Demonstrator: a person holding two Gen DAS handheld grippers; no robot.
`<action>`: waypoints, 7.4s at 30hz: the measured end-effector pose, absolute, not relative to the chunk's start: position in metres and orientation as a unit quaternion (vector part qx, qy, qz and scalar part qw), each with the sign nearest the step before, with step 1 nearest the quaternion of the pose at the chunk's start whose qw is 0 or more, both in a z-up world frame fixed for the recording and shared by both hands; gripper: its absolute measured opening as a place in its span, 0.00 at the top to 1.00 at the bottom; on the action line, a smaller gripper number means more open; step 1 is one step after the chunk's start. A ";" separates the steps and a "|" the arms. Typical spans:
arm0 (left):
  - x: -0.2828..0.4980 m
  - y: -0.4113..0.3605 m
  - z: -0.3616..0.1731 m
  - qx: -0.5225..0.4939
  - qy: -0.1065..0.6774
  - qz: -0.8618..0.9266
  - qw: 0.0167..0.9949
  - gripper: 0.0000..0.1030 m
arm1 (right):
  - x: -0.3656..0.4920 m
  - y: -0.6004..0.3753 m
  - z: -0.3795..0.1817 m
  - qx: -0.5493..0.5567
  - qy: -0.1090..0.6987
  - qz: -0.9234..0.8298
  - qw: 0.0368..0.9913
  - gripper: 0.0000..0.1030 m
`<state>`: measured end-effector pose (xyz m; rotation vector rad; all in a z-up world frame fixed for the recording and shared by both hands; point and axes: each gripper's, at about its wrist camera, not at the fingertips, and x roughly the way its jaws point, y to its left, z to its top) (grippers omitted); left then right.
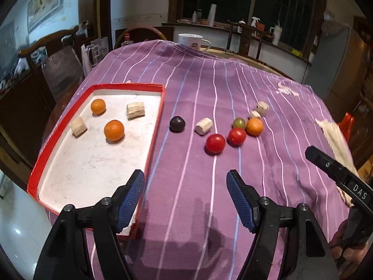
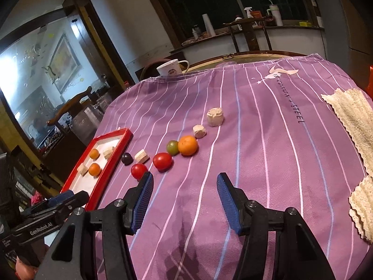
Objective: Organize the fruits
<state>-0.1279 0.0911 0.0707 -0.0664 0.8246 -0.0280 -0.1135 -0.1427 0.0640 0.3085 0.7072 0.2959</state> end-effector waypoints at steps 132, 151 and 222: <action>-0.109 0.285 0.051 -0.174 0.367 0.092 0.909 0.45 | -0.070 0.099 0.050 0.048 0.411 0.301 0.859 0.53; -0.121 0.189 0.085 -0.104 0.370 0.055 0.922 0.36 | -0.129 -0.029 0.109 0.115 0.306 0.146 0.934 0.41; -0.089 0.135 0.035 -0.030 0.410 0.048 0.910 0.32 | -0.088 -0.067 0.047 0.091 0.411 0.136 0.897 0.40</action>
